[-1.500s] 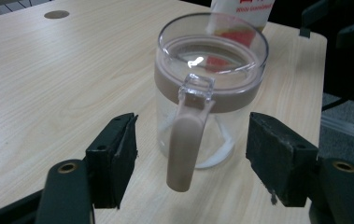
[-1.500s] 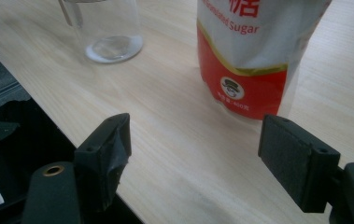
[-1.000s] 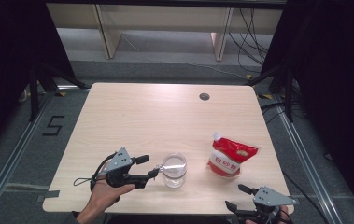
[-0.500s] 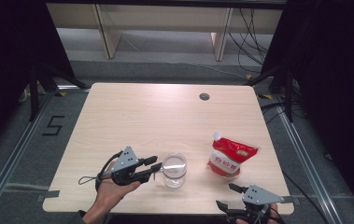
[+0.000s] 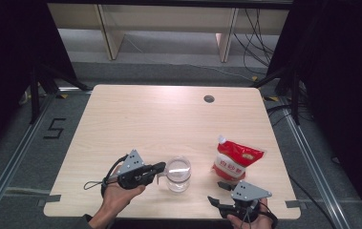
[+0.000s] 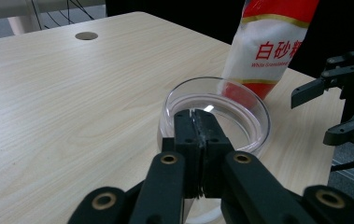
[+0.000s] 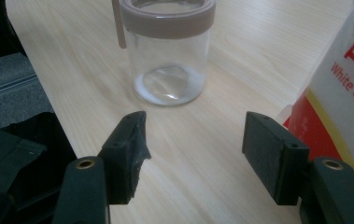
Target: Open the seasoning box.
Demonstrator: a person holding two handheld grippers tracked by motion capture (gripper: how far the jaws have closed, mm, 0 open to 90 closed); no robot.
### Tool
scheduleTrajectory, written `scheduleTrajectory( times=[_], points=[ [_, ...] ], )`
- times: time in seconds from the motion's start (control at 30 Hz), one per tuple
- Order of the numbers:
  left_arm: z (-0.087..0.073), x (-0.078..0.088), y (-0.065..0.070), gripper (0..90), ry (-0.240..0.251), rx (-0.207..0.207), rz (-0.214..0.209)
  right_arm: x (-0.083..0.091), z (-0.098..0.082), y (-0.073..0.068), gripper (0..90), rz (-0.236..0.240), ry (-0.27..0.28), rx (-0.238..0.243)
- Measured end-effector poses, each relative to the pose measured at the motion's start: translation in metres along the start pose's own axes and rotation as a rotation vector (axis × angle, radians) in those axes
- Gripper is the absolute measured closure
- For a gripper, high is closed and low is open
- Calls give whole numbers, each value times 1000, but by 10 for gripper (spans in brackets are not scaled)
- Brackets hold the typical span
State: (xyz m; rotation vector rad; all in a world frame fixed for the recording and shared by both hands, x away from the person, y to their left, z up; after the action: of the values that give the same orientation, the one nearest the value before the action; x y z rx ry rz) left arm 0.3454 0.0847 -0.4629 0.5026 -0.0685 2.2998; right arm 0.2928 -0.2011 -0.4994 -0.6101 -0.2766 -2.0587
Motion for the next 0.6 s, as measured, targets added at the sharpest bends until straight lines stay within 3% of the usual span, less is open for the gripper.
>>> scheduleTrajectory(
  times=[0.07, 0.17, 0.2, 0.43, 0.5, 0.6],
  points=[
    [-1, 1, 0, 893, -5, -17, 6, -3, 2, 2, 412, 0, 6, 20],
    [-4, 1, -2, 895, -19, -44, 17, -5, 4, 3, 420, -3, 5, 10],
    [-5, 0, -2, 895, -13, -26, 14, -6, 5, 3, 428, 1, 11, 18],
    [-6, 0, -2, 894, -6, -28, 7, -13, 8, 3, 494, 16, 9, 22],
    [-6, 0, -2, 894, -6, -32, 8, -17, 12, 2, 563, 25, 21, 53],
    [-6, 1, -2, 893, -4, -33, 10, -21, 17, 2, 626, 19, 37, 57]
  ],
)
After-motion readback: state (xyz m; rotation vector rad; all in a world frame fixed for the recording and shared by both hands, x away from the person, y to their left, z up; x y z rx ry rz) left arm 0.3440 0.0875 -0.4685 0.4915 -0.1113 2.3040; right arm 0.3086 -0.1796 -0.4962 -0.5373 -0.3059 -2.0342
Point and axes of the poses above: each handheld gripper's, and its own axes: x roughly backward along the jaws, z roughly out of its top, y roughly to its right, the point moved 4 cm from there along -x, roughly forward along the jaws, and after that the axes turned 7 degrees about z, right-handed, at the moved point
